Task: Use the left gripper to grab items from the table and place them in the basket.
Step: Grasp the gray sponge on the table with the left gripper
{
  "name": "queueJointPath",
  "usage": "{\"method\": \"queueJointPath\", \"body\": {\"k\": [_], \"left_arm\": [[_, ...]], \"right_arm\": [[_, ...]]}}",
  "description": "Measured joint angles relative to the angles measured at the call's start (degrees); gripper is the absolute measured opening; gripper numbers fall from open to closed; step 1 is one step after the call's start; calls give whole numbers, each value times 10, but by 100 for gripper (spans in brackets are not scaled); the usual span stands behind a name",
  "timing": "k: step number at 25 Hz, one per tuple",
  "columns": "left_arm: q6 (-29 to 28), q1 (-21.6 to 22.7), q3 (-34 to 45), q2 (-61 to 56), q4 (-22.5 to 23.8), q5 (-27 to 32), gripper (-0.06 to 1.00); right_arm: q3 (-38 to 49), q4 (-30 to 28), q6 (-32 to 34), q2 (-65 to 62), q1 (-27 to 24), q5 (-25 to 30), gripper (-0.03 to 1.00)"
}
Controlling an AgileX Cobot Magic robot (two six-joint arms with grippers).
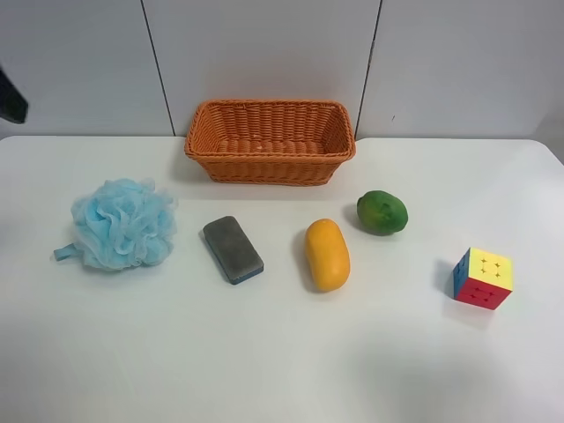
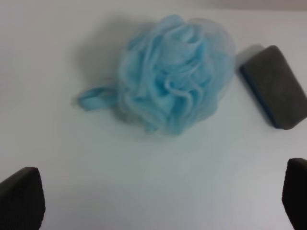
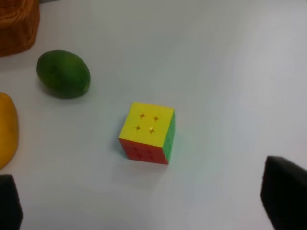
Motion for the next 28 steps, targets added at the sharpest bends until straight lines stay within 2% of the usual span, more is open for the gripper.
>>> {"method": "queueJointPath", "body": {"k": [4, 6, 10, 17, 28], "left_arm": [[-140, -116, -10, 74, 66, -24, 99], [-208, -160, -16, 116, 87, -28, 99], [-275, -216, -36, 199, 98, -43, 99], [-291, -233, -90, 323, 65, -68, 99], [-296, -233, -100, 448, -42, -147, 99]], "right_arm": [[0, 0, 0, 0, 0, 0, 99], [0, 0, 0, 0, 0, 0, 99], [0, -17, 0, 0, 0, 0, 99], [0, -17, 0, 0, 0, 0, 99], [0, -17, 0, 0, 0, 0, 99]]}}
